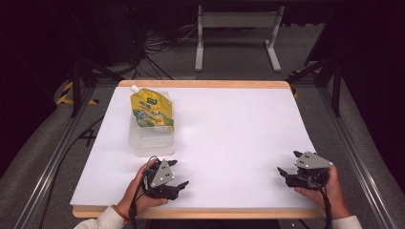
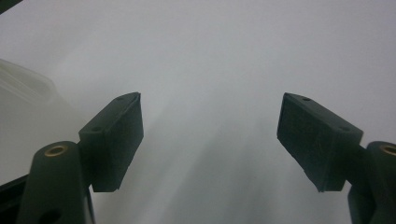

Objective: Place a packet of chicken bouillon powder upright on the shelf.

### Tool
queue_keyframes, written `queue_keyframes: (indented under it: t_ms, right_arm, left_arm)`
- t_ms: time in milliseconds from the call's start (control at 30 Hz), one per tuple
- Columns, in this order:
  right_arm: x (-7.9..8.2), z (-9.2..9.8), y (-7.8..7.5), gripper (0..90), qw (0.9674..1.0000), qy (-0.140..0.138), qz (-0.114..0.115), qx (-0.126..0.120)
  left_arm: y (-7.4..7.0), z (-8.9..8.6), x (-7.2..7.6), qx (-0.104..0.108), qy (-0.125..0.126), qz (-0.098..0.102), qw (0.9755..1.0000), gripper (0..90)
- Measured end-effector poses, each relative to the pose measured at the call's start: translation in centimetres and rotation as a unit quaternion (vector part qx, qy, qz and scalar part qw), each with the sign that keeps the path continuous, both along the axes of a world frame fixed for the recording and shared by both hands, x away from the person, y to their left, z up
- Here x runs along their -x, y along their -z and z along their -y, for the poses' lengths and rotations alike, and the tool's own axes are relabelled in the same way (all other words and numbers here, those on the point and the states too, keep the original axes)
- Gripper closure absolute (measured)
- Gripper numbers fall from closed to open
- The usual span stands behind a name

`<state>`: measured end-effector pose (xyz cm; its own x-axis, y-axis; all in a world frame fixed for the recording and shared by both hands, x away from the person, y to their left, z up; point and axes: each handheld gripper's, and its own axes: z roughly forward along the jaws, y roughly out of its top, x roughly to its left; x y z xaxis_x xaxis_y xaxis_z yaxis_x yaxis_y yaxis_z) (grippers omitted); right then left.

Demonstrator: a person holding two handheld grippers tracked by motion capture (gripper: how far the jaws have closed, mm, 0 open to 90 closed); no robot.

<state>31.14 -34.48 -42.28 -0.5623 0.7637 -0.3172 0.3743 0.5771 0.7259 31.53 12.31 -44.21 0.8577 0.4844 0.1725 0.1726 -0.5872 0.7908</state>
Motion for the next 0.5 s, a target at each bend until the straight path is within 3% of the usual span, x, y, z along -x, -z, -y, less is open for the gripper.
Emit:
queue_keyframes:
  t_ms: [500]
  right_arm:
    - [2.8,3.5,1.6,17.9,0.9977,0.052,0.002,-0.043]
  left_arm:
    - [0.3,-0.3,0.0,0.011,0.012,-0.008,0.9998,18.6]
